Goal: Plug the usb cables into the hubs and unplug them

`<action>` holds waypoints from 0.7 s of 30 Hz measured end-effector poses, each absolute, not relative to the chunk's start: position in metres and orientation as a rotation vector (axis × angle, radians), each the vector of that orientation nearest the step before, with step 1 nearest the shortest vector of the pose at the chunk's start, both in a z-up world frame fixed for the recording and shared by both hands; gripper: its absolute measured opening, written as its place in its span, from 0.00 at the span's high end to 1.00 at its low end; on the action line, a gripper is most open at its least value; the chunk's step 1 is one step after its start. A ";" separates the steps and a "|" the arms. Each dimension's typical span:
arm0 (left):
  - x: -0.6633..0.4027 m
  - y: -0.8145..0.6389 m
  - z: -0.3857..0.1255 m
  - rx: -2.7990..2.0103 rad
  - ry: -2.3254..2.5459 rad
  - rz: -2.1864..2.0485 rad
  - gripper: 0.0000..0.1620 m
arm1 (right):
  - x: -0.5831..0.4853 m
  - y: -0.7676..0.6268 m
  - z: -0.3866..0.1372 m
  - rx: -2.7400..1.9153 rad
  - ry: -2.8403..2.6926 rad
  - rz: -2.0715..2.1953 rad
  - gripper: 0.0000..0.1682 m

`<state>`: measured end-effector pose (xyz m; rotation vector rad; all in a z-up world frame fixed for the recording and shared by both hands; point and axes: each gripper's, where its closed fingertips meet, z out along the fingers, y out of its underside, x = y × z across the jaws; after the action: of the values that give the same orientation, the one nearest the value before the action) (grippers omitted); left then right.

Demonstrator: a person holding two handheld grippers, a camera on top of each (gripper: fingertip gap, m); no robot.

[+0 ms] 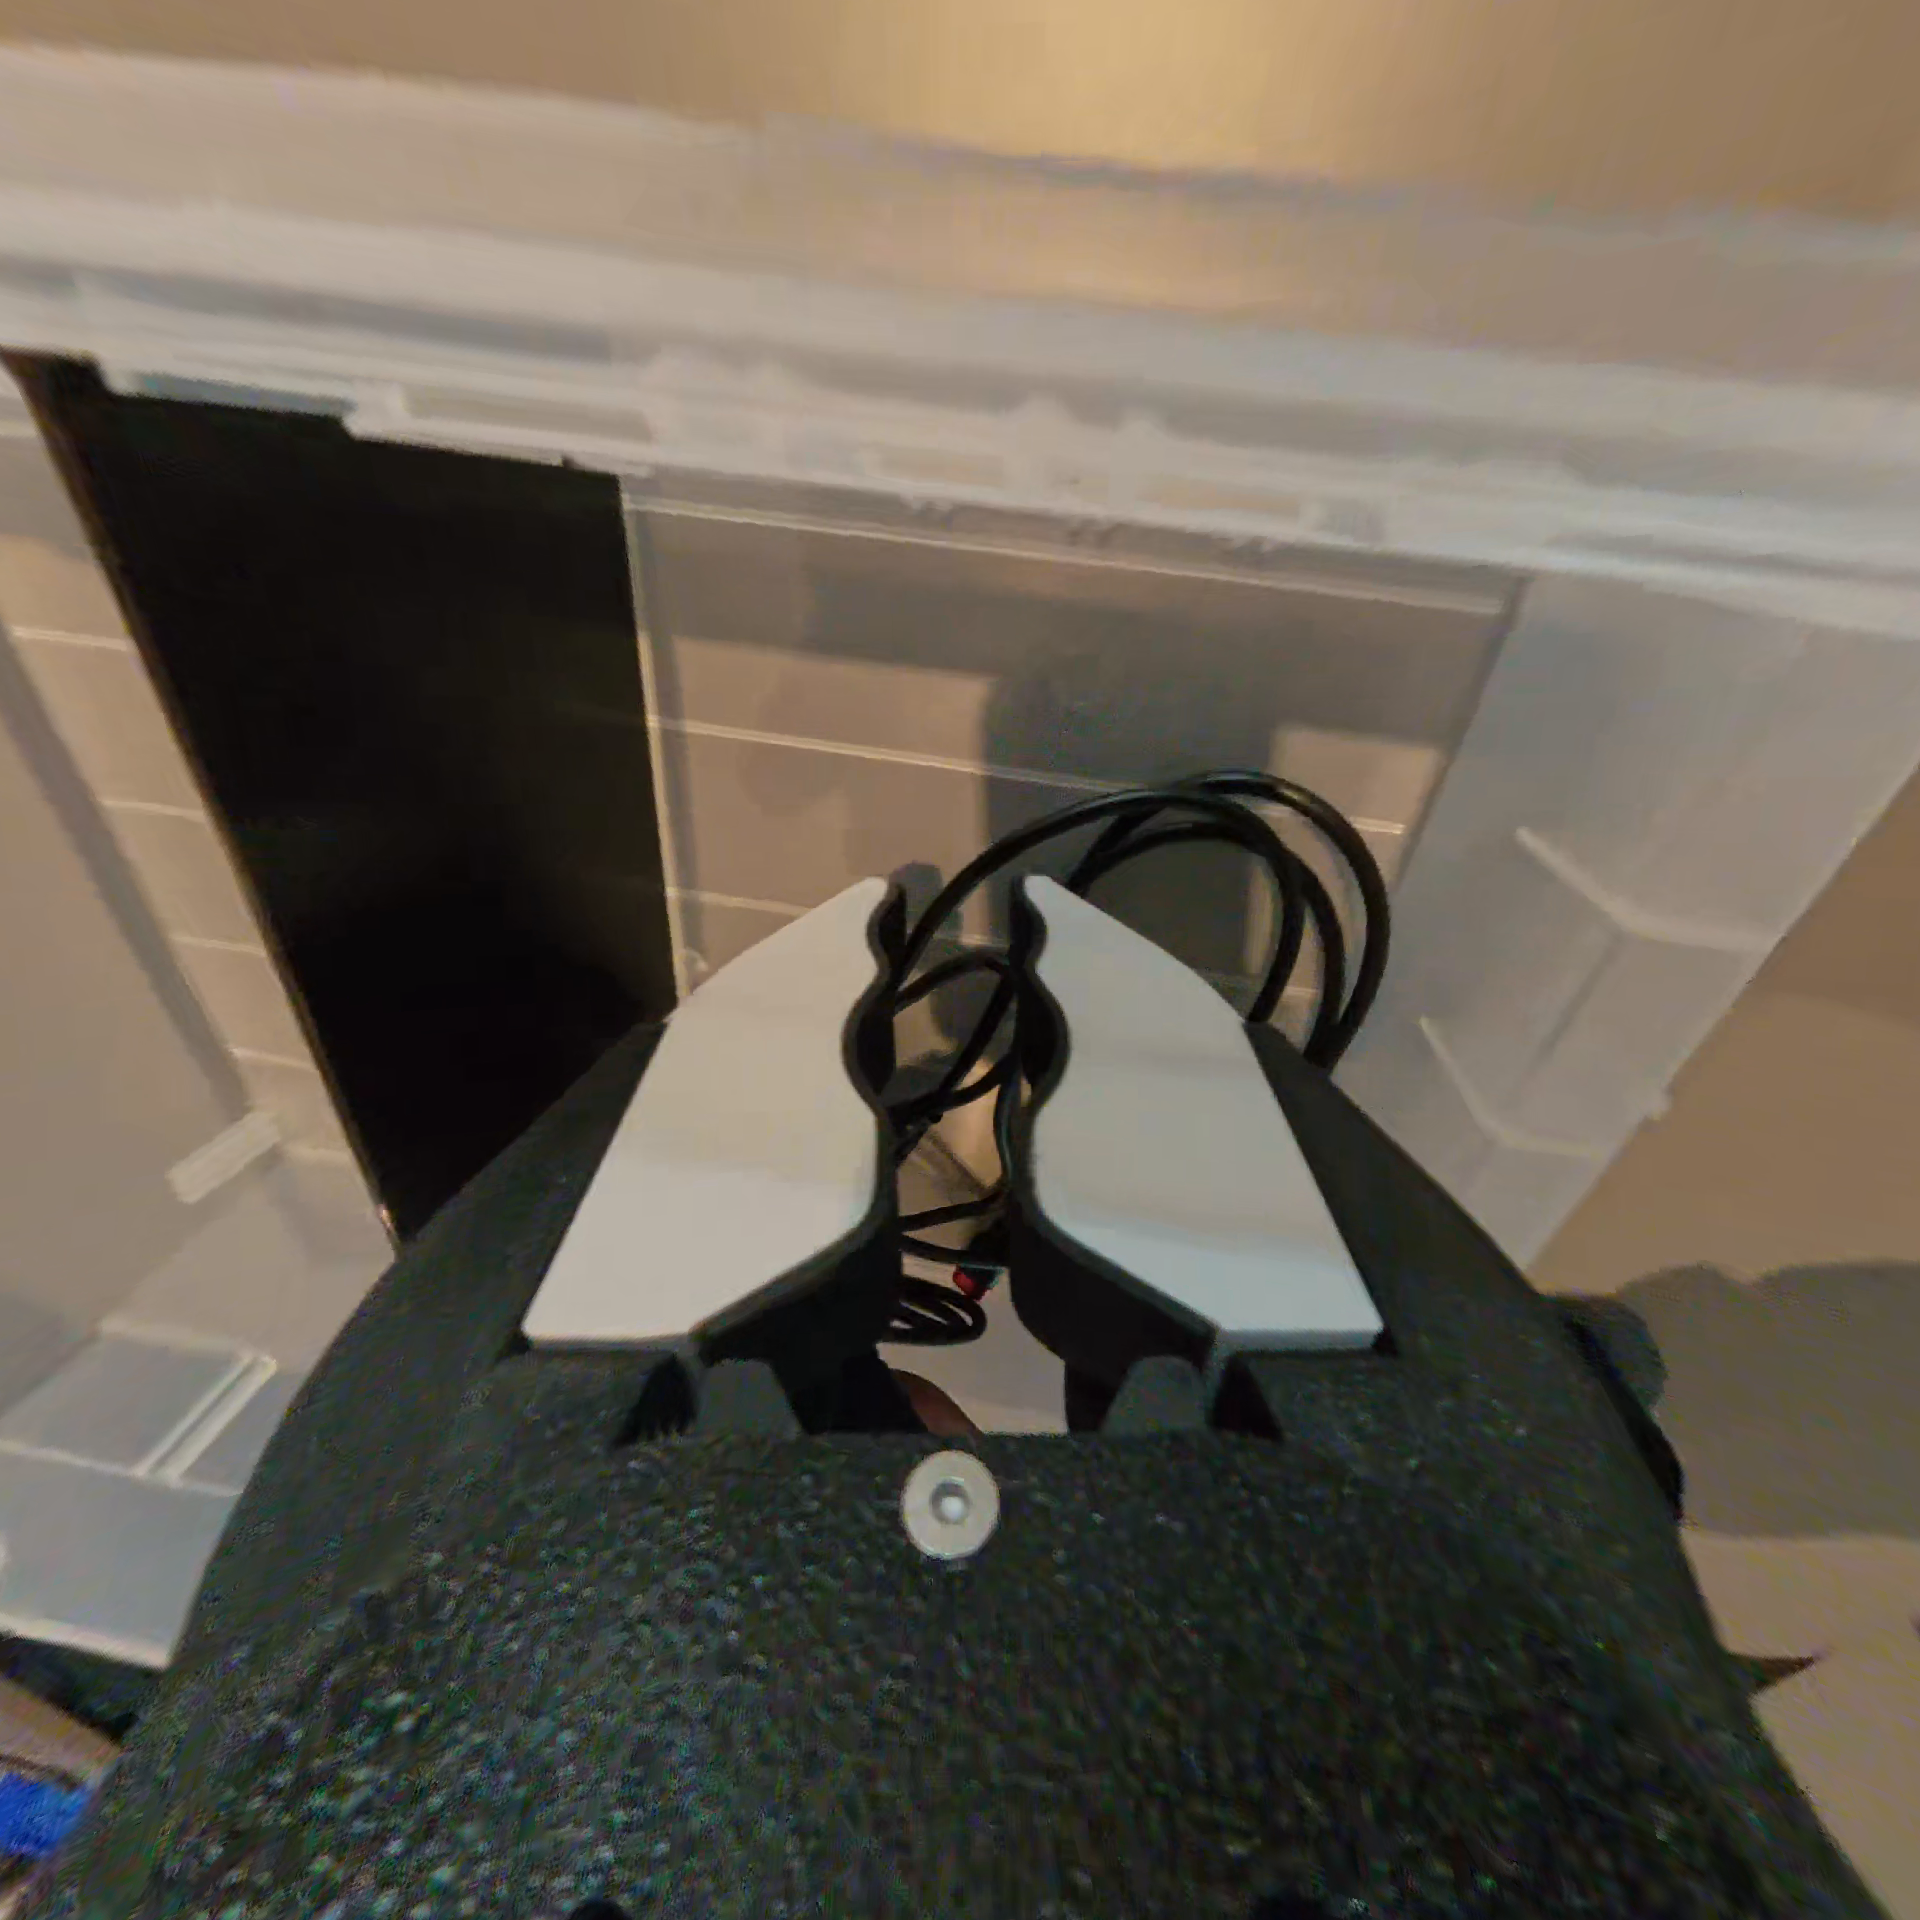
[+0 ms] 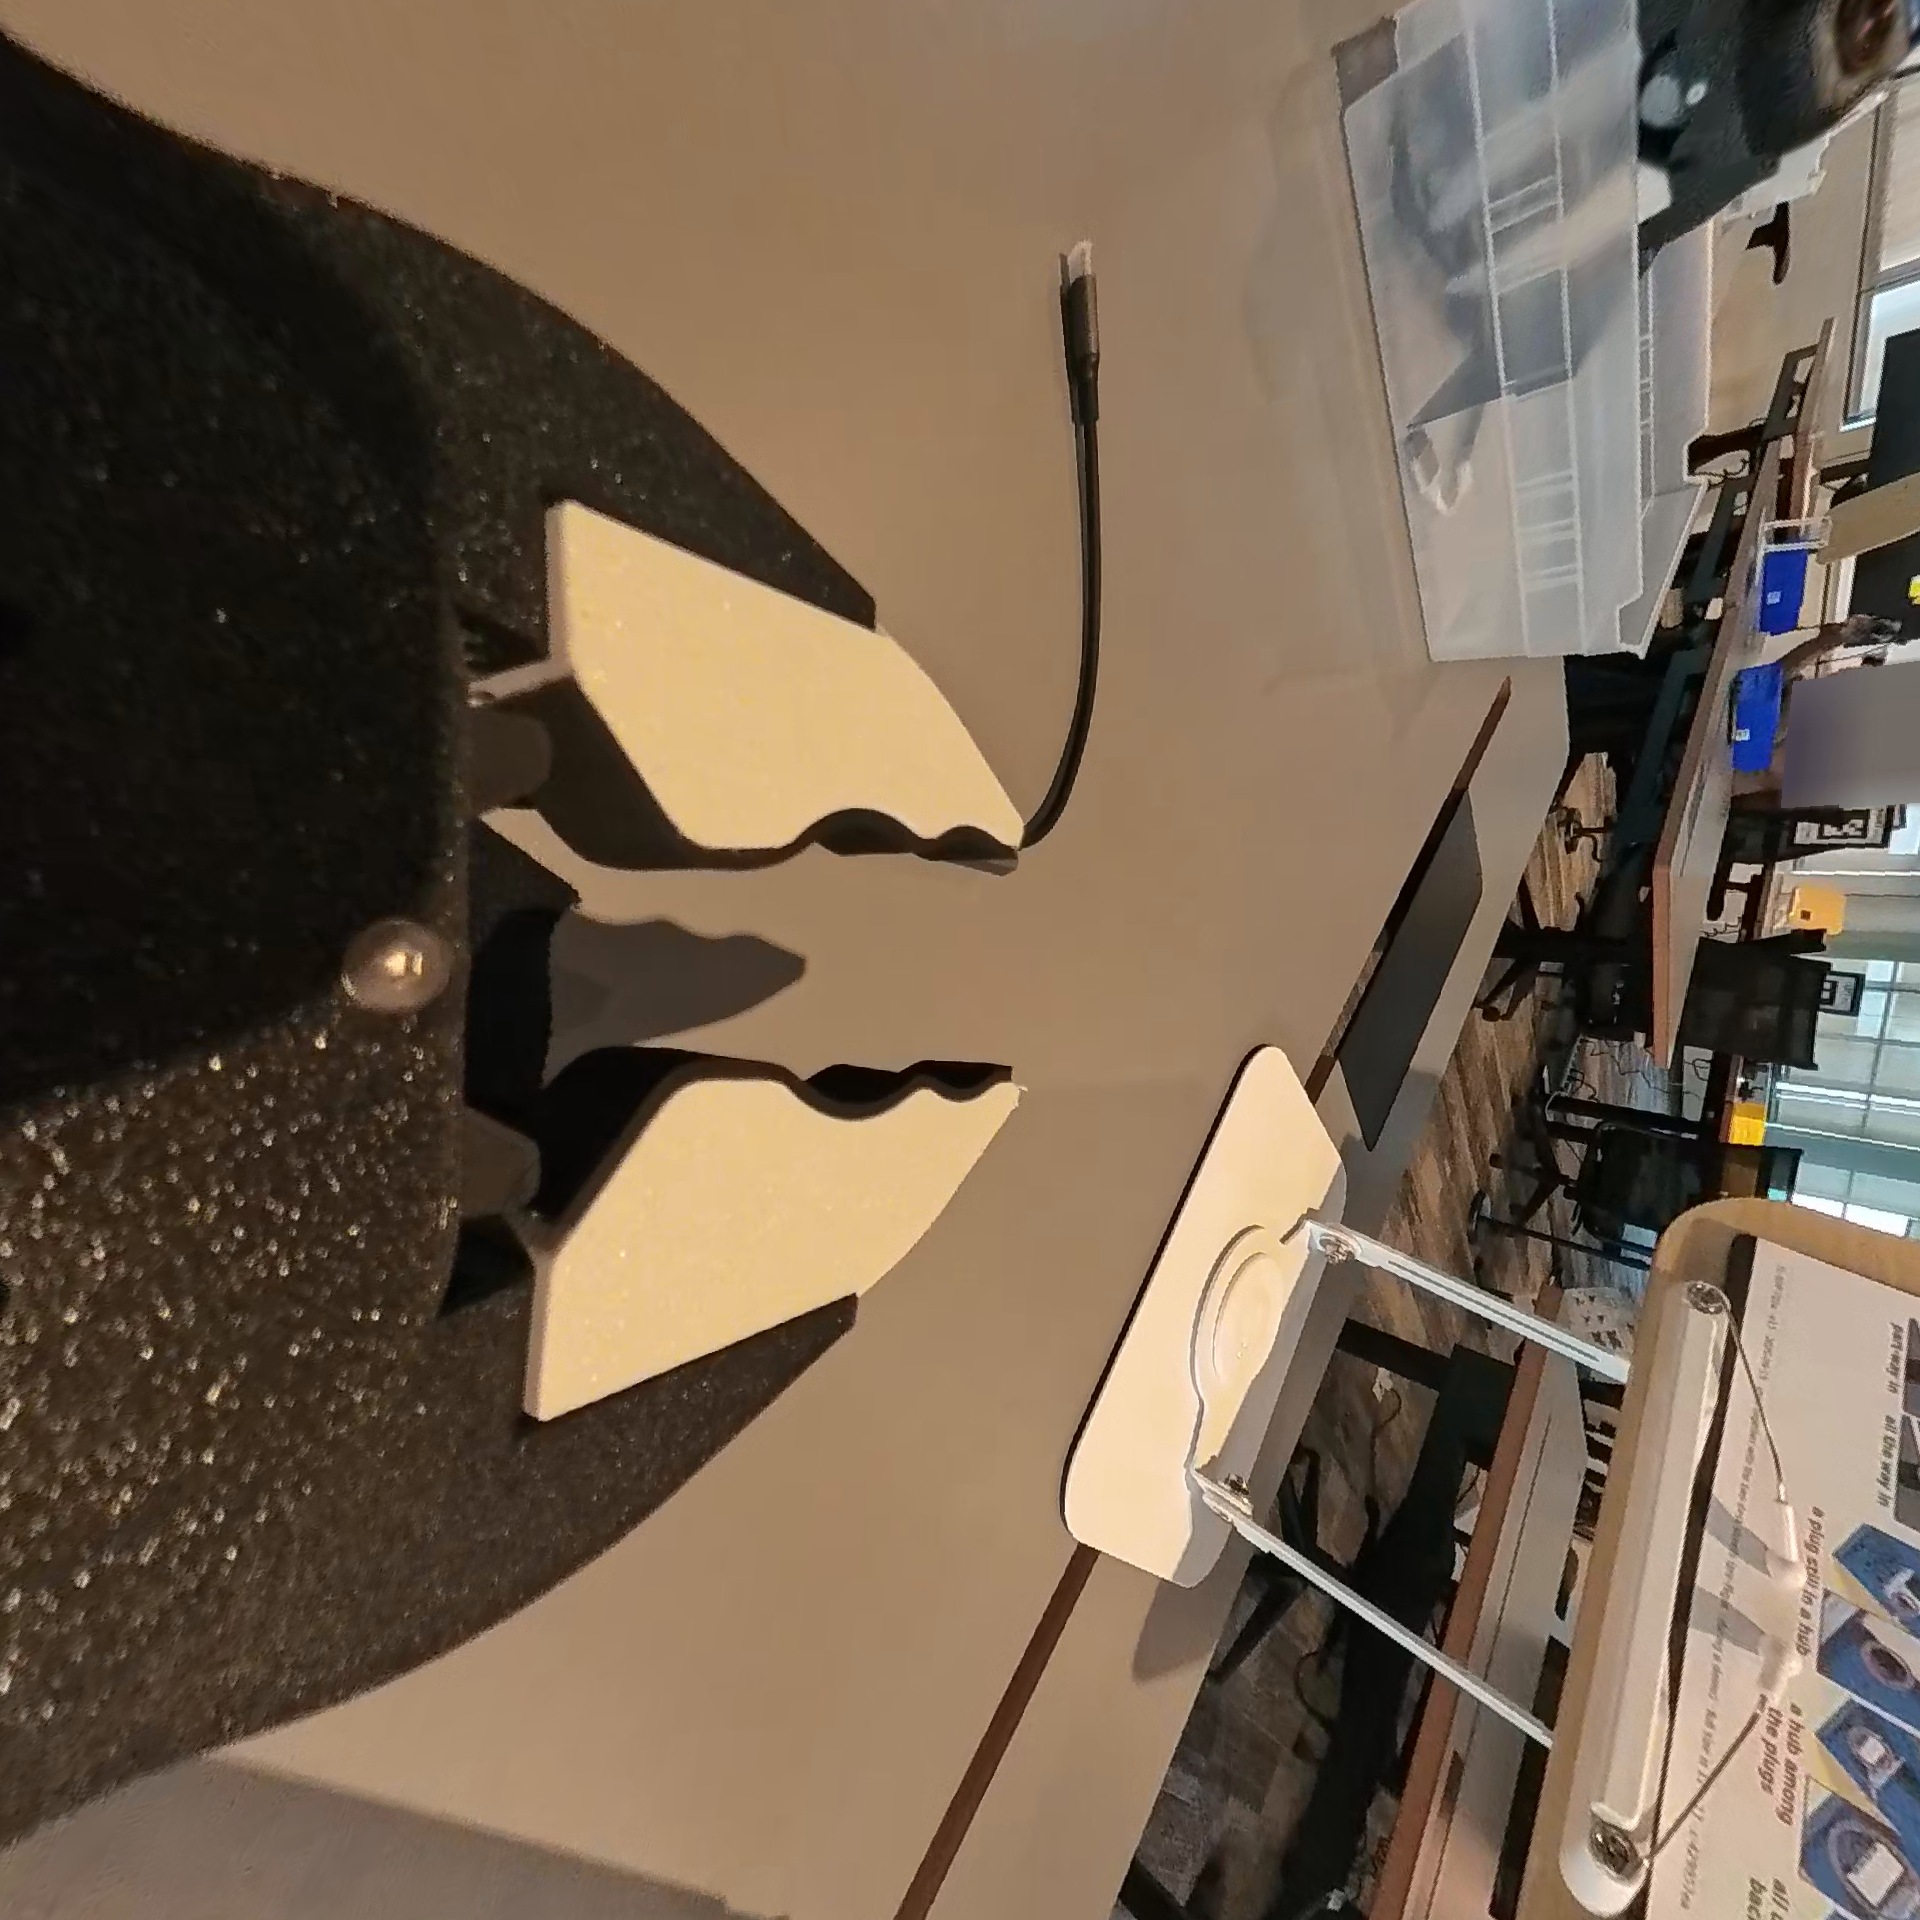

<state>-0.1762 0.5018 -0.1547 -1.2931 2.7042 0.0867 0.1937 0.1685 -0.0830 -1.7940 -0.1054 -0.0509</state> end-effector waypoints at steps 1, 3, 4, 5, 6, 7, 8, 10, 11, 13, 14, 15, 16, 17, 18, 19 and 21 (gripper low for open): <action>-0.176 0.503 -0.157 -1.288 2.720 0.093 0.90 | 0.194 0.169 -0.083 -1.795 -0.106 -0.050 0.78; -0.177 0.503 -0.161 -1.296 2.757 0.100 0.94 | 0.194 0.169 -0.083 -1.797 -0.106 -0.046 0.78; -0.176 0.504 -0.161 -1.300 2.758 0.101 0.95 | 0.193 0.169 -0.083 -1.797 -0.105 -0.044 0.78; -0.178 0.505 -0.161 -1.307 2.767 0.112 0.96 | 0.193 0.169 -0.083 -1.796 -0.105 -0.042 0.78; -0.179 0.508 -0.161 -1.315 2.764 0.138 0.98 | 0.194 0.169 -0.083 -1.794 -0.104 -0.041 0.78; -0.181 0.512 -0.159 -1.330 2.749 0.158 0.98 | 0.194 0.168 -0.083 -1.792 -0.103 -0.040 0.78; -0.181 0.512 -0.155 -1.355 2.728 0.149 0.98 | 0.194 0.168 -0.083 -1.791 -0.103 -0.038 0.78; -0.179 0.512 -0.140 -1.398 2.649 0.087 0.98 | 0.194 0.168 -0.082 -1.789 -0.101 -0.035 0.78; -0.178 0.512 -0.128 -1.428 2.602 0.054 0.98 | 0.194 0.168 -0.082 -1.789 -0.102 -0.033 0.78; -0.177 0.513 -0.100 -1.463 2.499 -0.001 0.98 | 0.193 0.168 -0.083 -1.791 -0.103 -0.028 0.78; -0.176 0.512 -0.083 -1.478 2.446 -0.027 0.98 | 0.193 0.168 -0.083 -1.792 -0.104 -0.026 0.78; -0.174 0.511 -0.065 -1.484 2.391 -0.052 0.98 | 0.193 0.168 -0.083 -1.793 -0.104 -0.024 0.78; -0.170 0.509 -0.045 -1.476 2.332 -0.078 0.98 | 0.193 0.168 -0.083 -1.792 -0.105 -0.023 0.78; -0.166 0.506 -0.025 -1.465 2.274 -0.109 0.98 | 0.193 0.168 -0.083 -1.792 -0.106 -0.023 0.78; -0.161 0.502 -0.004 -1.448 2.217 -0.146 0.98 | 0.193 0.168 -0.083 -1.791 -0.105 -0.022 0.78; -0.153 0.498 0.017 -1.420 2.153 -0.182 0.98 | 0.193 0.168 -0.082 -1.789 -0.105 -0.022 0.78; -0.132 0.485 0.062 -1.341 2.009 -0.308 0.98 | 0.193 0.168 -0.082 -1.785 -0.102 -0.021 0.78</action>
<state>-0.1318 0.4846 0.0619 -1.3413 2.0093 -0.3077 0.1934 0.1679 -0.0819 -1.7852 -0.1024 -0.0214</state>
